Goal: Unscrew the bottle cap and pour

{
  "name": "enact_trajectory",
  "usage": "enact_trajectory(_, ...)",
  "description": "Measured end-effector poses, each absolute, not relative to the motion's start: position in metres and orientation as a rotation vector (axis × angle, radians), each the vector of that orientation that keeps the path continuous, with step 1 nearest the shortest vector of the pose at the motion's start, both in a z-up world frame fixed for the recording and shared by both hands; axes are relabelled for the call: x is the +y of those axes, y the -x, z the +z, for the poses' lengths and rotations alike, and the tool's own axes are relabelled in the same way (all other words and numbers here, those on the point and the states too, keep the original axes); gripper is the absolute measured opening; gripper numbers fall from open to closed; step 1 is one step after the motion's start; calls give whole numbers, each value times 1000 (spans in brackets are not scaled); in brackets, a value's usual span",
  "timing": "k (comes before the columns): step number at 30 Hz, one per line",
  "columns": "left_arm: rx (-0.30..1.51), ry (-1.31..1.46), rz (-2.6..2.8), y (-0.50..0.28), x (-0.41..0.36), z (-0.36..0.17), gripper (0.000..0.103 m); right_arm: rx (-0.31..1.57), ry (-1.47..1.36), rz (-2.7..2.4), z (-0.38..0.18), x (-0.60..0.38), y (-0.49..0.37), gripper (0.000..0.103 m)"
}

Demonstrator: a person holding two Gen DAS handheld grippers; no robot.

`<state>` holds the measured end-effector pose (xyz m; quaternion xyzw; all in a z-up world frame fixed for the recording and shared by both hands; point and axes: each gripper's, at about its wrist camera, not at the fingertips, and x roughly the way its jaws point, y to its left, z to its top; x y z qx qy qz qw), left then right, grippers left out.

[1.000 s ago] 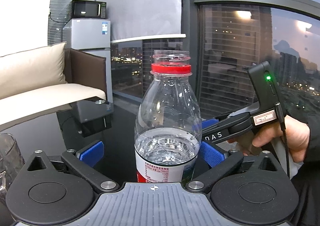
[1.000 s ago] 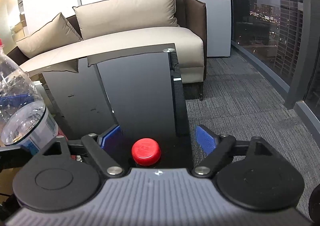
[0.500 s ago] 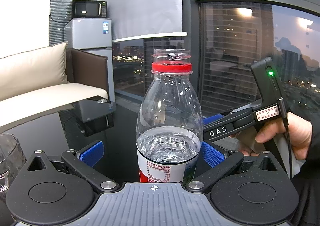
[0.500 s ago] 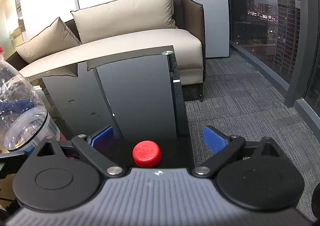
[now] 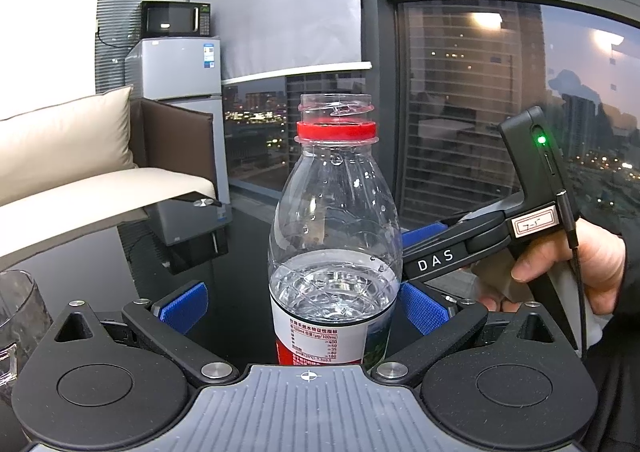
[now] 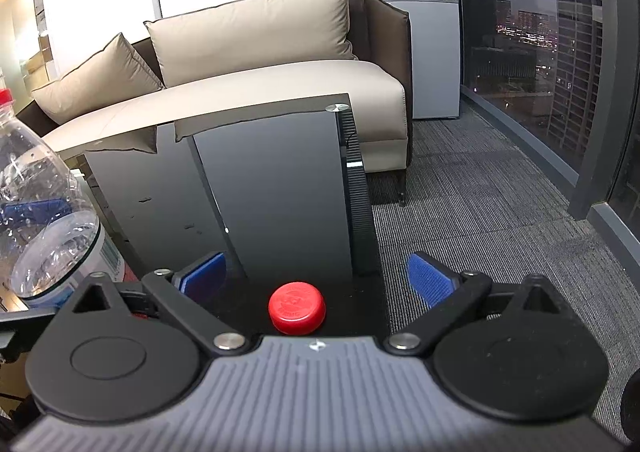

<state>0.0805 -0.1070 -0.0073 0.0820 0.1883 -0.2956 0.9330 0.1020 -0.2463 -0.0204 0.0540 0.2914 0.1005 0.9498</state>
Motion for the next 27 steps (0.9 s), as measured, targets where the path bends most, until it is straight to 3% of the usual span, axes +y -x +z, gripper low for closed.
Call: enact_trajectory(27, 403, -169, -607, -84, -108, -9, 102, 598, -106, 207, -21, -245, -101, 100)
